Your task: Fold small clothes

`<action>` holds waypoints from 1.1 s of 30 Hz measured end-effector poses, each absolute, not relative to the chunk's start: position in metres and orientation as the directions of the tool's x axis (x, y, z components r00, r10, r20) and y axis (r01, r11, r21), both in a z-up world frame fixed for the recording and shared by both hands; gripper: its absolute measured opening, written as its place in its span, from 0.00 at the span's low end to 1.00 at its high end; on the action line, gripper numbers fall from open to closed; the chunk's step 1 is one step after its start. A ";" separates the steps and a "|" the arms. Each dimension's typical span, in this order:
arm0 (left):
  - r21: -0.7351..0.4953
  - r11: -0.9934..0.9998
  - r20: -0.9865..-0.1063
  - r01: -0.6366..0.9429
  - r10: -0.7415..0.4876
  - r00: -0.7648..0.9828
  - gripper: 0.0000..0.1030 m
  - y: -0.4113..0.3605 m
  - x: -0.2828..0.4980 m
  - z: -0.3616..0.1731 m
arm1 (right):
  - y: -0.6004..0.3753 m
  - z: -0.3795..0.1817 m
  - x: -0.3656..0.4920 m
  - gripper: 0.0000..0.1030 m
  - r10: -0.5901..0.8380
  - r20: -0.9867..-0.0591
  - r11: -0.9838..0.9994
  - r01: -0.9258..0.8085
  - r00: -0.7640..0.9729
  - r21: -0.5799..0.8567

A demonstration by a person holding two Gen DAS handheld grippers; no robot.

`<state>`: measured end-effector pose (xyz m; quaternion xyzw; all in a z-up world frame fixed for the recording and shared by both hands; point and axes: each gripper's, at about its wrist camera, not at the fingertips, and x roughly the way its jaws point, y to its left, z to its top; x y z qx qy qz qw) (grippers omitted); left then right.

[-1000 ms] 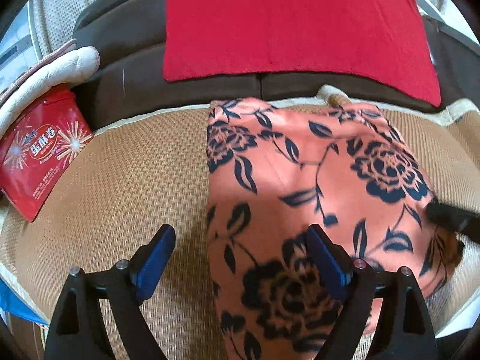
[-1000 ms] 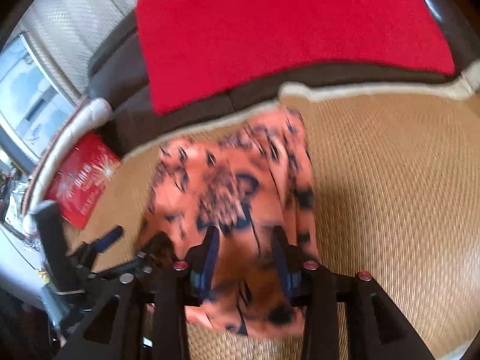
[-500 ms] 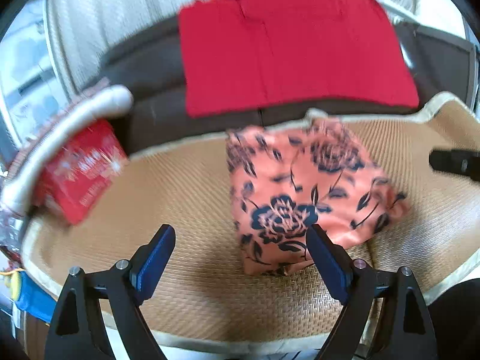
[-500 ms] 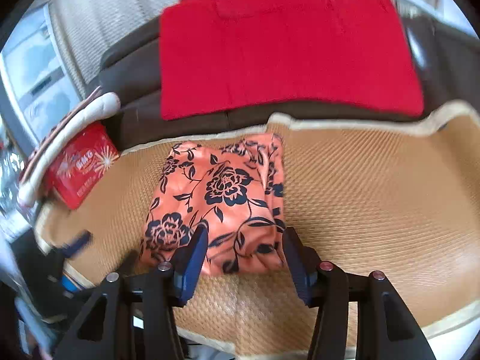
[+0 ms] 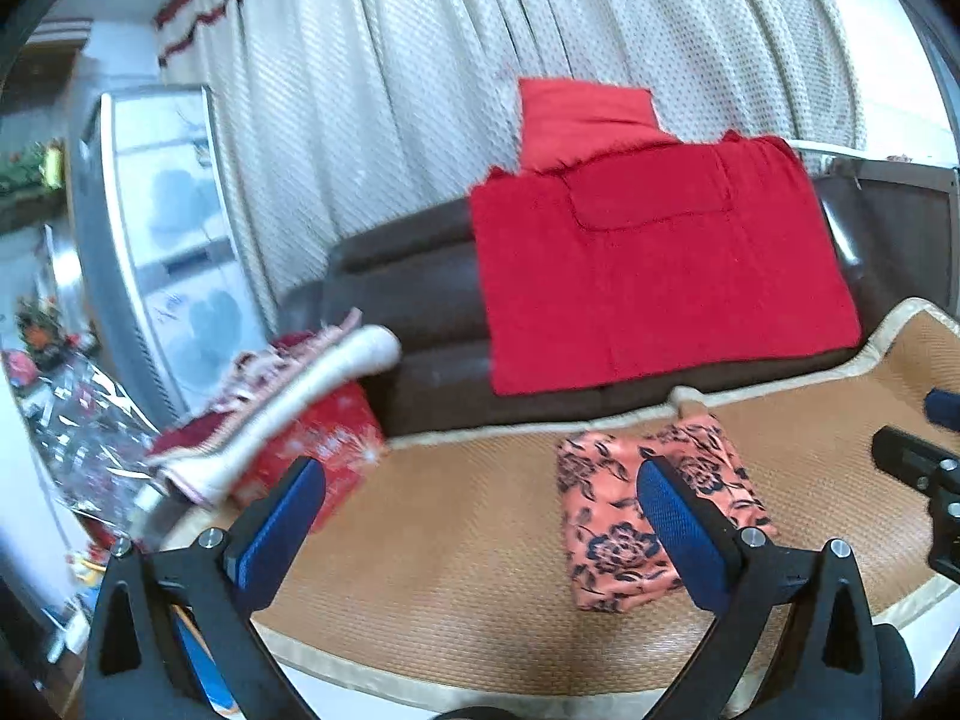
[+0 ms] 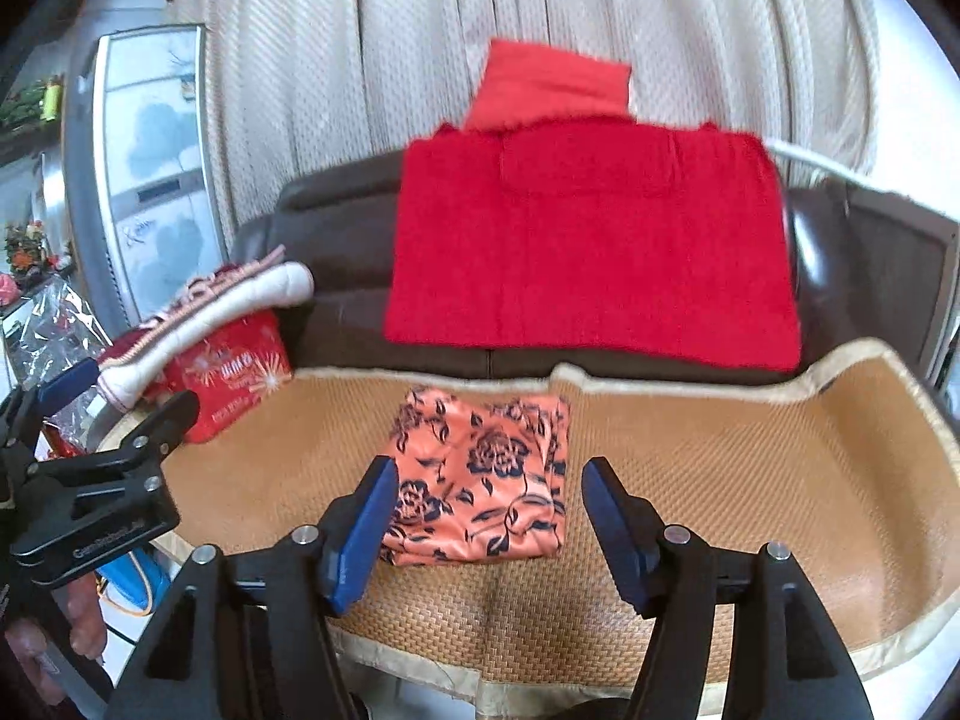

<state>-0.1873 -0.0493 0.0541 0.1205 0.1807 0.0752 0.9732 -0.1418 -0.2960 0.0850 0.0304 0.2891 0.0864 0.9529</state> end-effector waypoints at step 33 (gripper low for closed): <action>0.154 0.981 -0.265 -0.115 0.153 0.952 1.00 -0.030 -0.263 0.131 | -0.282 0.152 -0.219 0.69 0.142 -0.457 0.988 -0.096 0.878 0.122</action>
